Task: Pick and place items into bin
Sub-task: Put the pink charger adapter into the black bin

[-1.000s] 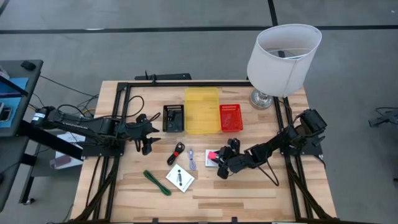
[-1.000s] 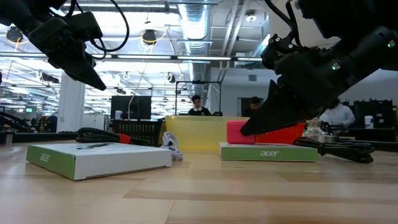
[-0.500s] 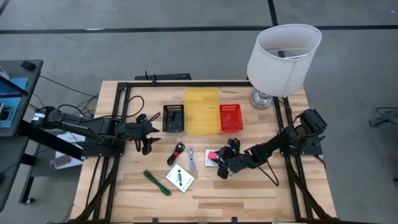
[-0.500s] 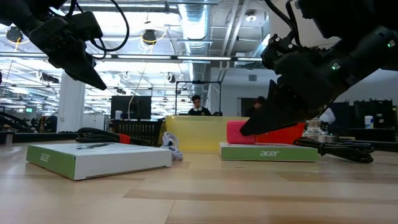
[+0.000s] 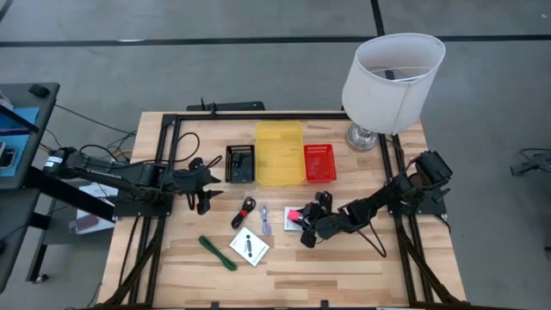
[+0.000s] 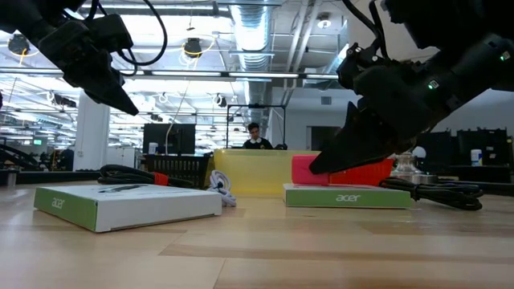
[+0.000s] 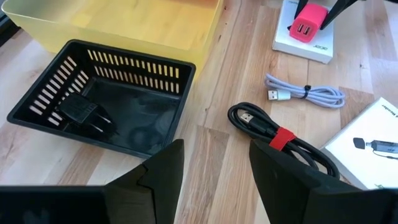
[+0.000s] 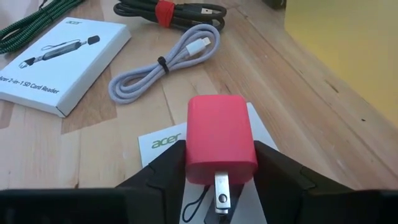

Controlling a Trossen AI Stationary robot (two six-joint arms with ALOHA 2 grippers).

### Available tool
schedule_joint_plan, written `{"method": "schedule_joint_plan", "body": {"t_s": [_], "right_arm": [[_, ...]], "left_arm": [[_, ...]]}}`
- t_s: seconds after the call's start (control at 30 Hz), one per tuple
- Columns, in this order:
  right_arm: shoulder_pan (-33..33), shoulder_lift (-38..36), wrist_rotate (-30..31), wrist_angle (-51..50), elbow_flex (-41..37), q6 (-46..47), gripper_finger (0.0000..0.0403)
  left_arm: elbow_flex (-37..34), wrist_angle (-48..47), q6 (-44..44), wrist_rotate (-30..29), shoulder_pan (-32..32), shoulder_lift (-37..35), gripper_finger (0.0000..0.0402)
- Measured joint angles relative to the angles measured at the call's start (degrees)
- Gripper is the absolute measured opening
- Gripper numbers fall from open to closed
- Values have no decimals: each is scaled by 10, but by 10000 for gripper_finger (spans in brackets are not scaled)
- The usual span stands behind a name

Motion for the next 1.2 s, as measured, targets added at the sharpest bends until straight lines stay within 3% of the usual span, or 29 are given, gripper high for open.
{"method": "schedule_joint_plan", "body": {"t_s": [0.43, 0.83, 1.2], "right_arm": [[0, 0, -3, 8, 11, -19, 148], [-26, 0, -1, -56, 105, -141, 148], [-53, 0, -1, -138, 202, -248, 148]], "left_arm": [[0, 74, 21, 0, 0, 0, 176], [0, 170, 39, -2, 0, 0, 176], [0, 183, -35, -56, 0, 32, 176]]}}
